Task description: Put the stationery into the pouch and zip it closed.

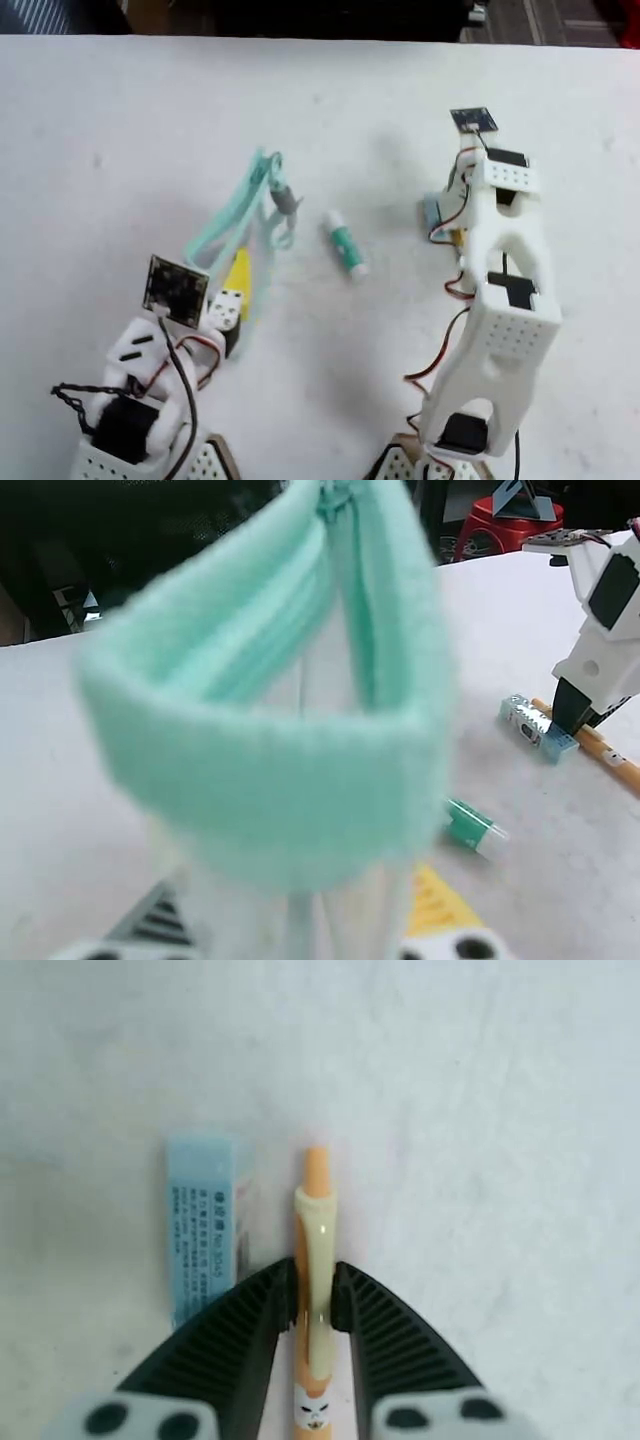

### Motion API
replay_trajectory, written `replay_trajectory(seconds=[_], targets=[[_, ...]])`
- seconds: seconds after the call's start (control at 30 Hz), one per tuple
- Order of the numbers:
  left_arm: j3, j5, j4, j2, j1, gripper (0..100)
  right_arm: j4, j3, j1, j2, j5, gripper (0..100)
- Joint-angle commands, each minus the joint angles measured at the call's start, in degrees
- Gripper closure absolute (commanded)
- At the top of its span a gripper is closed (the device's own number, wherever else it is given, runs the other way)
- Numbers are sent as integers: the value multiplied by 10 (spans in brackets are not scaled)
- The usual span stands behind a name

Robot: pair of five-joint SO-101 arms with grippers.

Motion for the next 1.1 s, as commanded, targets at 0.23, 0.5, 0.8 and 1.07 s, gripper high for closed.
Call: replay_trajectory(seconds=[0.23, 0.5, 0.8, 1.07], targets=[[37, -4, -64, 3, 0, 976, 42, -62, 11, -58, -5, 982], [35, -63, -62, 3, 12, 976, 234, -276, -28, -206, -5, 982], [-15, 5, 25, 3, 44, 789, 333, -478, -191, -343, -6, 982], [-15, -7, 25, 3, 43, 783, 298, -608, -450, -449, -6, 982]])
